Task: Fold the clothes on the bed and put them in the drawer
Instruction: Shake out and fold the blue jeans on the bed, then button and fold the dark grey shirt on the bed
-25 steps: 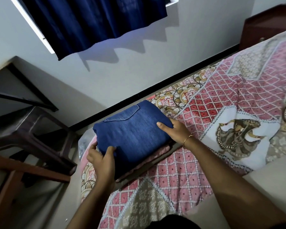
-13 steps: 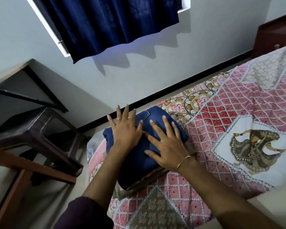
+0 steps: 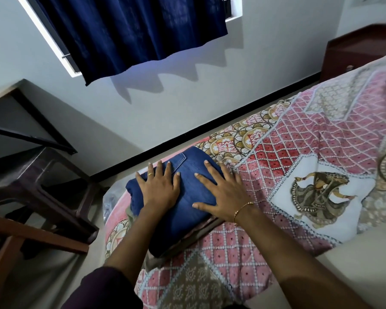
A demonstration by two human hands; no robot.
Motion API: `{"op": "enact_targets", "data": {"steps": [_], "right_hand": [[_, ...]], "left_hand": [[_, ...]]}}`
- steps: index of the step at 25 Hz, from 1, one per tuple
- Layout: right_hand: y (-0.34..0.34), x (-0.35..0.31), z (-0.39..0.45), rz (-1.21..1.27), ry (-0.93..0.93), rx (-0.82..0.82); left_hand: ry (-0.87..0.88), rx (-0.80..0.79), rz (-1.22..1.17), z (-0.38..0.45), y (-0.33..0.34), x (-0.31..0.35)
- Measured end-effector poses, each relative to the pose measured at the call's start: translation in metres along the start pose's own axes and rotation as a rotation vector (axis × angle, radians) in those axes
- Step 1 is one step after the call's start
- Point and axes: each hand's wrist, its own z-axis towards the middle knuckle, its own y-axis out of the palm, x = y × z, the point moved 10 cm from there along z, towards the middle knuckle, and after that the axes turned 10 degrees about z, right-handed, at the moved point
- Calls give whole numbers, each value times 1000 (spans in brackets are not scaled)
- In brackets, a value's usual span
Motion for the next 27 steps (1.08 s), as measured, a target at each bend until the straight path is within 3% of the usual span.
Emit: {"op": "enact_targets", "data": {"steps": [4, 8, 11, 15, 19, 23, 27], "right_hand": [[-67, 29, -14, -92, 95, 346], [-155, 94, -48, -138, 278, 553], [-210, 154, -101, -182, 454, 662], [-258, 236, -190, -232, 745, 674], [-300, 309, -295, -343, 845, 764], [-288, 399, -382, -298, 1106, 566], [-272, 484, -436, -222, 1242, 561]], "left_hand": [[132, 115, -108, 9, -60, 60], [432, 332, -255, 10, -152, 200], [643, 369, -388, -5, -202, 310], [771, 307, -565, -48, -234, 432], [943, 216, -643, -133, -245, 549], [1121, 202, -546, -184, -238, 646], [1166, 199, -482, -191, -221, 707]]}}
